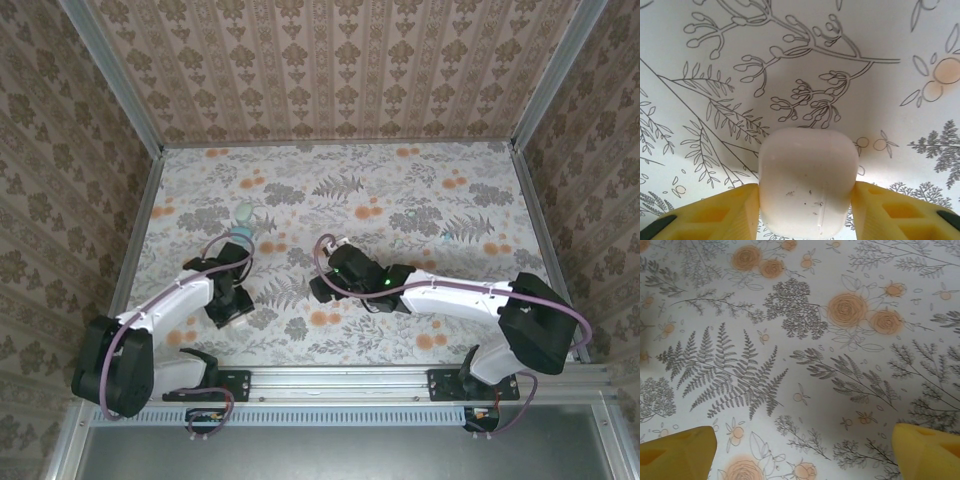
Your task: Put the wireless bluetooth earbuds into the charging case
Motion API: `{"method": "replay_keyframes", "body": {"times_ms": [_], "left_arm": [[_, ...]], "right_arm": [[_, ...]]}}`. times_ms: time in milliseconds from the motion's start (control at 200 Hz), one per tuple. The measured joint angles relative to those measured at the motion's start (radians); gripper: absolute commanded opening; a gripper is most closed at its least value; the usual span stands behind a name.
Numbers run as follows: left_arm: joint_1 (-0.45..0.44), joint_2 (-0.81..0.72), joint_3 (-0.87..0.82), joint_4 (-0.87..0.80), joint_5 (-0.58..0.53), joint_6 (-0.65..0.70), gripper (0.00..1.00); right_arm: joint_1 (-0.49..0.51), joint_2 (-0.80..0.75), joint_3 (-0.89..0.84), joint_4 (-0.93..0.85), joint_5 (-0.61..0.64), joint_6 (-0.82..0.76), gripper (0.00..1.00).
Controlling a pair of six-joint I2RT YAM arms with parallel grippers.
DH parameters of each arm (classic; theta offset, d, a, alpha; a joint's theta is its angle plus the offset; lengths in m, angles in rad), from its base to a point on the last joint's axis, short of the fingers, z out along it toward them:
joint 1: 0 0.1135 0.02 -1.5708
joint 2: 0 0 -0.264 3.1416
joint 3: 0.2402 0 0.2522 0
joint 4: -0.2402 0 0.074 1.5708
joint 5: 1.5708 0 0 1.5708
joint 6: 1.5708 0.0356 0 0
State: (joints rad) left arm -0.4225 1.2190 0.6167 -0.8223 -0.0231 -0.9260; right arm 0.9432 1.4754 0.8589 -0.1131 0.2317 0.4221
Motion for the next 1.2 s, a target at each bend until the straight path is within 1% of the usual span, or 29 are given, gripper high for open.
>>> {"method": "replay_keyframes", "body": {"times_ms": [160, 245, 335, 580, 700, 830, 895, 975, 1195], "left_arm": [[-0.025, 0.015, 0.035, 0.034, 0.024, -0.019, 0.45], [-0.064, 0.039, 0.071, 0.064, 0.035, -0.037, 0.45], [-0.111, 0.122, 0.159, 0.091, 0.053, -0.048, 0.45], [-0.237, 0.442, 0.445, 0.161, 0.085, -0.050, 0.45], [-0.280, 0.565, 0.563, 0.171, 0.110, -0.041, 0.46], [-0.304, 0.634, 0.644, 0.164, 0.124, -0.020, 0.47], [-0.309, 0.651, 0.659, 0.161, 0.126, -0.019, 0.49], [-0.309, 0.661, 0.661, 0.153, 0.131, -0.018, 0.53], [-0.309, 0.667, 0.663, 0.146, 0.146, -0.013, 0.70]], "right_arm": [[-0.039, -0.064, -0.045, -0.008, 0.039, 0.013, 0.92], [-0.078, -0.119, -0.080, -0.010, 0.053, 0.031, 0.92], [-0.124, -0.185, -0.123, -0.010, 0.057, 0.051, 0.92], [-0.242, -0.338, -0.229, -0.027, 0.050, 0.088, 0.92], [-0.261, -0.394, -0.259, -0.044, 0.049, 0.101, 0.92], [-0.268, -0.437, -0.281, -0.054, 0.049, 0.113, 0.92], [-0.269, -0.452, -0.293, -0.055, 0.049, 0.121, 0.92], [-0.269, -0.466, -0.311, -0.055, 0.049, 0.132, 0.91], [-0.271, -0.476, -0.336, -0.053, 0.035, 0.135, 0.92]]}}
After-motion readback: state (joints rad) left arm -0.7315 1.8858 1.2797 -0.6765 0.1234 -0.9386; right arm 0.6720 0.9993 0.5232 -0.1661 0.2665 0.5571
